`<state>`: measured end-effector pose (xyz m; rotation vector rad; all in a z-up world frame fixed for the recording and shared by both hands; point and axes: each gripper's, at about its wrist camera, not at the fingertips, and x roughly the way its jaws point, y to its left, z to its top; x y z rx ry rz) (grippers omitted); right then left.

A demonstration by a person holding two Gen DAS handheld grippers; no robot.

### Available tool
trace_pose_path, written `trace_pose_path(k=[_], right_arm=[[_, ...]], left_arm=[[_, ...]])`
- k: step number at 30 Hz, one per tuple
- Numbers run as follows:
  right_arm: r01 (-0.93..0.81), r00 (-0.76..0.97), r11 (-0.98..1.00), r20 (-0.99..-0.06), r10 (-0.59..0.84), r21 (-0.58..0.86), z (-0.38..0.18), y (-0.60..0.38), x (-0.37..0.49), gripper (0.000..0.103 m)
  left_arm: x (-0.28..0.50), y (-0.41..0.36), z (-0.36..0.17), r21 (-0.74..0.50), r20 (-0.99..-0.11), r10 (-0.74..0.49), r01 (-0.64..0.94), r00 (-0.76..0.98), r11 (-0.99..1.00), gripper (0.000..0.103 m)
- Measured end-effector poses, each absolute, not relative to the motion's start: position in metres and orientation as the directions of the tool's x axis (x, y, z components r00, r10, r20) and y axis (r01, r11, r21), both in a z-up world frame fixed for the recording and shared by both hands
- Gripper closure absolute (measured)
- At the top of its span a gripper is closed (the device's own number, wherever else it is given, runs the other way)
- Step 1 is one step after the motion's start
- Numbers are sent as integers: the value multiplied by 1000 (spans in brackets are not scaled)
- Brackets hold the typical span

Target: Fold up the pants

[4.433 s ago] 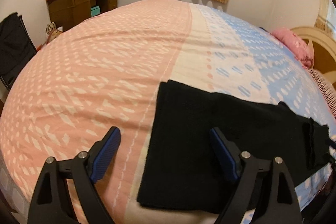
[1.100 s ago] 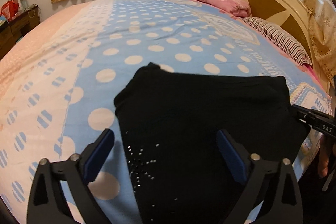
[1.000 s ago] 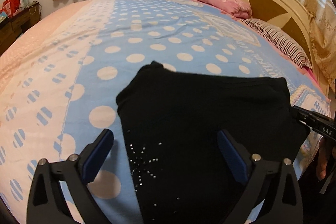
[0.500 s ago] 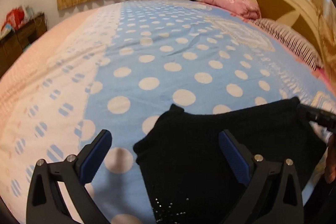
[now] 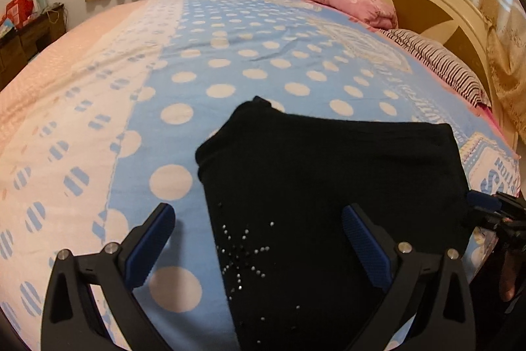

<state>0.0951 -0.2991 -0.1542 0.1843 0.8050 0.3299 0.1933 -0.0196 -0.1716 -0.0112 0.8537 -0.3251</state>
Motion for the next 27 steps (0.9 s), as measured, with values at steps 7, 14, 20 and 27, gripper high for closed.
trace_pose_path(k=[7, 14, 20, 27], right_arm=[[-89, 681, 930, -659, 318, 357, -156, -328, 125, 45], [-36, 625, 913, -704, 339, 407, -186, -335, 153, 45], [-48, 625, 897, -687, 370, 440, -189, -334, 163, 45], [-65, 625, 900, -685, 374, 432, -190, -330, 162, 46]], left_arm=[[199, -12, -173, -149, -738, -286, 265, 611, 953, 0], [206, -10, -180, -188, -736, -323, 280, 595, 942, 0], [210, -13, -181, -182, -734, -330, 296, 594, 938, 0], [213, -15, -181, -182, -731, -341, 313, 591, 932, 0]])
